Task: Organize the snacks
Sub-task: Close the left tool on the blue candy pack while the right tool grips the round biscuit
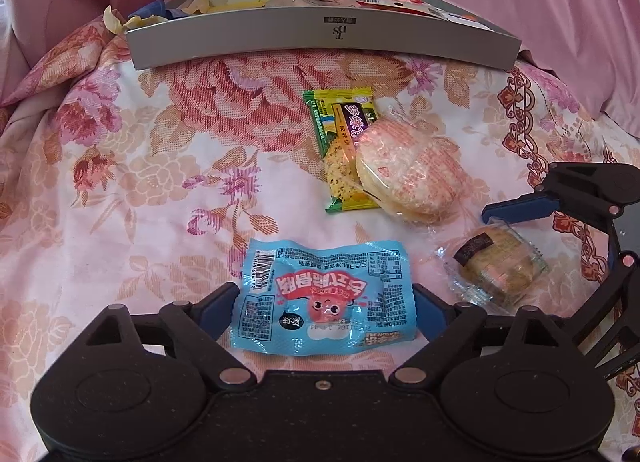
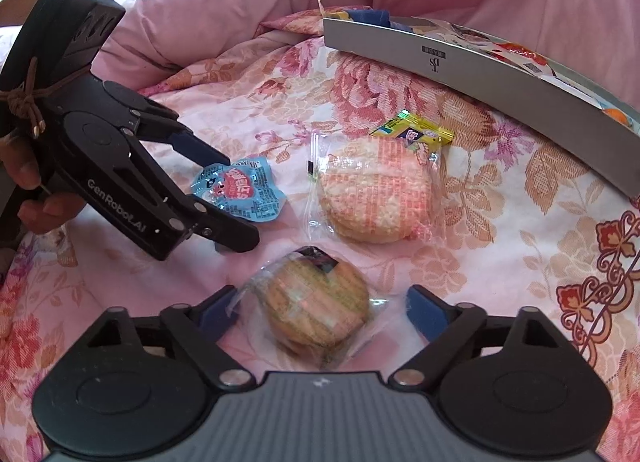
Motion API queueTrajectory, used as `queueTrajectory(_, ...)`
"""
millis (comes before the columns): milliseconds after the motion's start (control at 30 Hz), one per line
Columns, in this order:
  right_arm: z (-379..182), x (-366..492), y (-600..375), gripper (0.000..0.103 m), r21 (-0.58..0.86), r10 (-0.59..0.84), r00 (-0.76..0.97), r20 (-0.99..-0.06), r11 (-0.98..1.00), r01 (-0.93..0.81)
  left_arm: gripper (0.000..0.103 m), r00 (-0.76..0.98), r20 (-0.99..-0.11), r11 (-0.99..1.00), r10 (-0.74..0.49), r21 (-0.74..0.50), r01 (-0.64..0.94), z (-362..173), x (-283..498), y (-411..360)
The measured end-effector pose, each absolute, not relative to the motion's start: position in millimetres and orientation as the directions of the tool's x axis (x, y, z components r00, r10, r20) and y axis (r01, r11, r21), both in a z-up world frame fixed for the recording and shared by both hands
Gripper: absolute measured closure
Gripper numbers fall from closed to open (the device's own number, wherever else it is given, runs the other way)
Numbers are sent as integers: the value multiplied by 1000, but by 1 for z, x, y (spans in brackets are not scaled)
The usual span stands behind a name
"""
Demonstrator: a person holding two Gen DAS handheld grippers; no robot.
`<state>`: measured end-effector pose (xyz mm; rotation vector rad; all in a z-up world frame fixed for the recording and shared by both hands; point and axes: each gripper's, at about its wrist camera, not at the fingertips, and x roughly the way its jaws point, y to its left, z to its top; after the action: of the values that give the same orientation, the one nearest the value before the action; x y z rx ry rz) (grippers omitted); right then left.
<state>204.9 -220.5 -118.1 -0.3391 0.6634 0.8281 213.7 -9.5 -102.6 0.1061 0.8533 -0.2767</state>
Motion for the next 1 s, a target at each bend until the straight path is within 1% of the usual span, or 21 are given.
queueTrajectory(133, -117, 201, -216, 24, -35, 575, 498, -650, 632, -775, 14, 631, -750, 959, -197, -14, 283, -103, 212, -10)
queueTrajectory(267, -116, 196, -211, 28, -54, 580, 506, -638, 622, -781, 14, 633, -748, 960, -199, -18, 281, -102, 211, -10)
queueTrajectory(433, -115, 193, -208, 29, -75, 587, 509, -629, 606, -792, 14, 632, -751, 961, -190, -11, 277, -101, 210, -8)
queueTrajectory(600, -114, 190, -206, 29, -116, 578, 527, -624, 598, -793, 15, 655, -752, 973, -73, 90, 211, -98, 208, -4)
queueTrajectory(667, -113, 188, -205, 29, -142, 571, 541, -617, 596, -791, 15, 659, -751, 977, -36, 113, 182, -98, 209, 0)
queueTrajectory(767, -112, 184, -204, 29, -172, 566, 558, -607, 592, -787, 15, 661, -750, 983, -28, 99, 154, -97, 211, 4)
queueTrajectory(867, -112, 181, -202, 29, -210, 555, 586, -591, 595, -776, 14, 669, -743, 981, -13, 120, 152, -98, 210, 1)
queueTrajectory(1000, -111, 181, -201, 30, -215, 556, 593, -583, 598, -772, 12, 657, -754, 981, -13, 119, 156, -100, 213, 1)
